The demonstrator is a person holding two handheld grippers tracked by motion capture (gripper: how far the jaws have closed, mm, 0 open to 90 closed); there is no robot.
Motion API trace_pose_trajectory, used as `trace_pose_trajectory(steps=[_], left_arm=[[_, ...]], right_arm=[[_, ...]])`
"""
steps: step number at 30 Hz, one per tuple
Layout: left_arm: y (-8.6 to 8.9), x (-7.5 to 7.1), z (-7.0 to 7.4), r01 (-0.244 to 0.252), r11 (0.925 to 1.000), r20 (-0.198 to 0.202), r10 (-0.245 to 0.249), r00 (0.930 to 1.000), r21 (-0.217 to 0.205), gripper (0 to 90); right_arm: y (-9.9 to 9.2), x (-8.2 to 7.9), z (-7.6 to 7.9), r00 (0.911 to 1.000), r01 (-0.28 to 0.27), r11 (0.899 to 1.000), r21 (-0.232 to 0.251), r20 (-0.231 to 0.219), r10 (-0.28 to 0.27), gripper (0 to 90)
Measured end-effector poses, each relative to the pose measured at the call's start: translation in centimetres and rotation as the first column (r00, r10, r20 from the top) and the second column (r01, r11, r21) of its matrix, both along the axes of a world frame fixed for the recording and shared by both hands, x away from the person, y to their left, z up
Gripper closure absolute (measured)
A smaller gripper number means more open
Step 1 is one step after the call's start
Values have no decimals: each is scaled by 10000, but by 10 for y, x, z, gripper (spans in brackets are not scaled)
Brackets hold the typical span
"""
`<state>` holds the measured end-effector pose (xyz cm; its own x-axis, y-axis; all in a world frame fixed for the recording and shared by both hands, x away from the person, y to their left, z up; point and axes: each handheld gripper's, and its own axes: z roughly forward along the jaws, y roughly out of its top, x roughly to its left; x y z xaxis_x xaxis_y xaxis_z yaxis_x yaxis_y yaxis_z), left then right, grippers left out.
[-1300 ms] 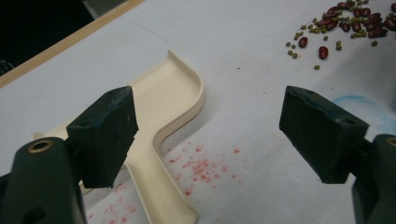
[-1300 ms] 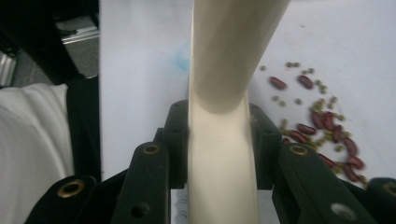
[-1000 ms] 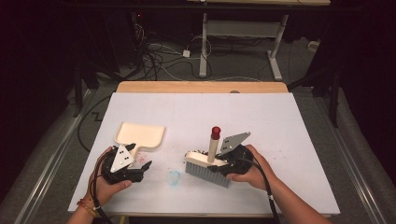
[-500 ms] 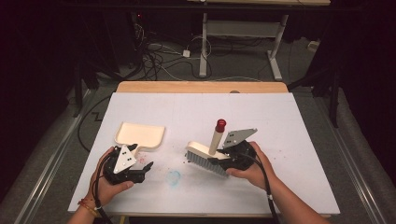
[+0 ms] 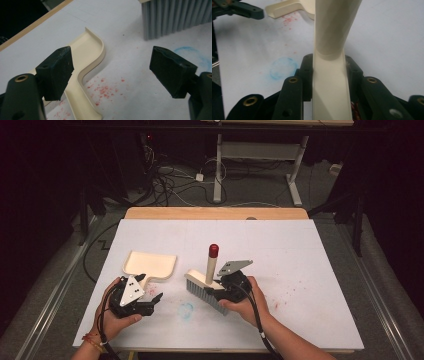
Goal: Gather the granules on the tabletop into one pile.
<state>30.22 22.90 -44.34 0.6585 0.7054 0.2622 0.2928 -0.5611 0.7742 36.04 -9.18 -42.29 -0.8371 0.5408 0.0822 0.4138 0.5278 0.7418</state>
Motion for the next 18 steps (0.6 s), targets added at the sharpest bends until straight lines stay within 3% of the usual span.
trace_pose_trajectory(steps=[4,11,16,18], left_arm=[[-2,-1,0,74,9999,-13,-74,10000,104,187],[-5,-1,-1,226,9993,-78,-223,9997,304,187],[-6,-2,-2,276,9990,-85,-273,9996,365,187],[-7,-3,-2,288,9988,-82,-285,9996,404,187]], right_arm=[[-15,7,-2,9992,330,9994,36,-245,-329,677],[-39,6,4,9987,474,9989,34,-183,-473,678],[-52,-1,21,9997,246,9982,539,32,-248,678],[-60,-6,32,9991,192,9975,673,360,-217,678]])
